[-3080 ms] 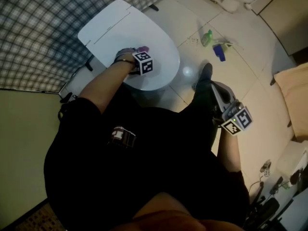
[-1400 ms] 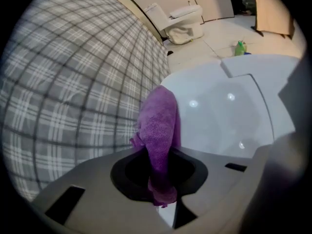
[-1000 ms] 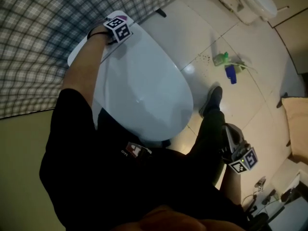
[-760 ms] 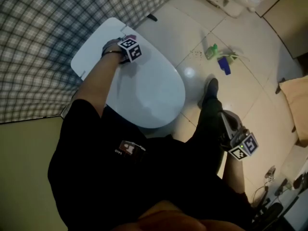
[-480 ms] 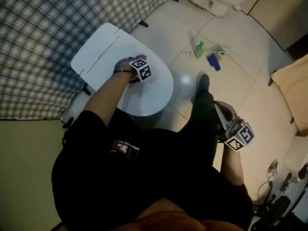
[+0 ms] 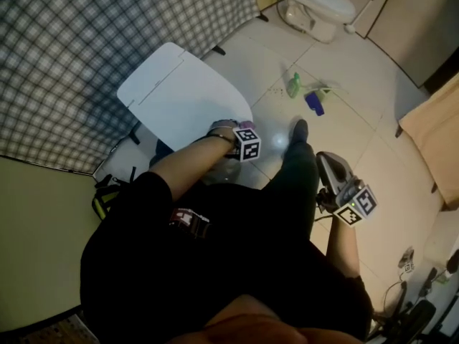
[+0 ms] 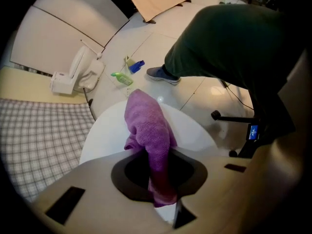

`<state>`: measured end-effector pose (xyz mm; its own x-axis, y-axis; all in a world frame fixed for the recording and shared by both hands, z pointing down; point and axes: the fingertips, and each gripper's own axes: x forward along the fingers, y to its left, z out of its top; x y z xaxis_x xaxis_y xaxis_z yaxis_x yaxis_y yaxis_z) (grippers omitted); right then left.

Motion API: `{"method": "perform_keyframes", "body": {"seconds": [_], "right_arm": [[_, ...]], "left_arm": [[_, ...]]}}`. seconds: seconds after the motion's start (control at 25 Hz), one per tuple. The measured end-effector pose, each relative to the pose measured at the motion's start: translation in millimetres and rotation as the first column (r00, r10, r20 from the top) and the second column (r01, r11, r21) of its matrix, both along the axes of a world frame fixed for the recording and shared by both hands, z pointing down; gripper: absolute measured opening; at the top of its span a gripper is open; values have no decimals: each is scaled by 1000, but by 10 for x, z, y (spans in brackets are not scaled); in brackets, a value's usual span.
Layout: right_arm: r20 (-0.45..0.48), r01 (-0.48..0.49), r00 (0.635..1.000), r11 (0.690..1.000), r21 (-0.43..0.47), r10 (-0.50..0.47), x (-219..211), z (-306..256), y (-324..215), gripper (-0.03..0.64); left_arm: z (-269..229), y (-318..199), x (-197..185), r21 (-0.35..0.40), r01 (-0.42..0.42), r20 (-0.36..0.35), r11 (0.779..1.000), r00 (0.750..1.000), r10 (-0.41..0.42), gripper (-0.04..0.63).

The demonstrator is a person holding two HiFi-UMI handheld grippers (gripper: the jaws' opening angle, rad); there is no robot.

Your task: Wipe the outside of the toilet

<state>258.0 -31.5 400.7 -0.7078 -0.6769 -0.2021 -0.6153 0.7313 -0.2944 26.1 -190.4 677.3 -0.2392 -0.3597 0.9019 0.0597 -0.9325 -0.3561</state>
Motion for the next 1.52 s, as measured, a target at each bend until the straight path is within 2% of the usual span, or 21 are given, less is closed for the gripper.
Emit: {"method": "perform_keyframes", "body": {"seconds": [0.12,0.2,0.28,0.32,0.48,0.64,0.72,0.8,0.92,1.04,1.12,1.2,1.28,1.32,1.36,1.4,1.52], "right_arm": [[-9,-13,1000,1000,-4,13,45,21,38,-11],[-42,-32,999,999,-24,31,48,82,7,-11],[-87,-54,995,998,-36,50,39,142,-74,-11],[-104,-62,993,997,-38,58,37,163,-137,-11],[-132,-87,988,995,-53,80,60,225,-488,-11],[-140,-98,986,993,-68,88,-55,266,-919,-11],[-138,-92,987,992,-83,80,-195,281,-1153,-11],[-149,-75,987,990,-116,57,-328,323,-1355,-11],[-185,-41,983,983,-179,7,-468,459,-1618,-11],[-207,-26,978,971,-236,-24,-539,647,-1866,-11],[-208,-24,978,962,-271,-34,-544,757,-2009,-11],[-204,-23,978,953,-301,-41,-523,861,-2130,-11],[-190,-21,981,948,-319,-42,-489,946,-2223,-11],[-177,-17,983,947,-320,-43,-465,974,-2267,-11],[-164,-11,985,948,-317,-44,-432,996,-2314,-11],[-152,-4,987,949,-314,-46,-391,1018,-2354,-11],[-123,15,991,948,-317,-57,-286,1097,-2344,-11]], "left_arm": [[31,184,158,-41,-22,-32,999,999,21,51],[40,250,210,-120,27,-124,992,991,-42,52],[-39,192,182,-187,108,-239,976,959,-152,54],[-119,87,114,-189,143,-282,971,940,-193,54],[-511,-626,-463,-99,268,-369,958,884,-286,54],[-870,-1523,-1365,0,427,-408,904,826,-390,54],[-1023,-2002,-1868,50,495,-421,867,798,-431,55],[-1094,-2424,-2350,88,543,-403,835,786,-469,55],[-1147,-3119,-2973,172,566,-337,806,803,-492,55],[-1157,-3816,-3421,227,613,-303,757,783,-543,55],[-1014,-4144,-3558,233,642,-295,730,762,-576,55],[-780,-4361,-3611,228,663,-277,713,746,-605,55],[-601,-4541,-3628,255,670,-245,697,742,-623,55],[-582,-4648,-3622,291,661,-224,692,750,-622,52],[-605,-4757,-3599,332,638,-192,695,767,-612,51],[-640,-4842,-3561,366,603,-148,708,789,-596,51],[-625,-4812,-3426,390,502,-17,772,842,-539,49]]}}
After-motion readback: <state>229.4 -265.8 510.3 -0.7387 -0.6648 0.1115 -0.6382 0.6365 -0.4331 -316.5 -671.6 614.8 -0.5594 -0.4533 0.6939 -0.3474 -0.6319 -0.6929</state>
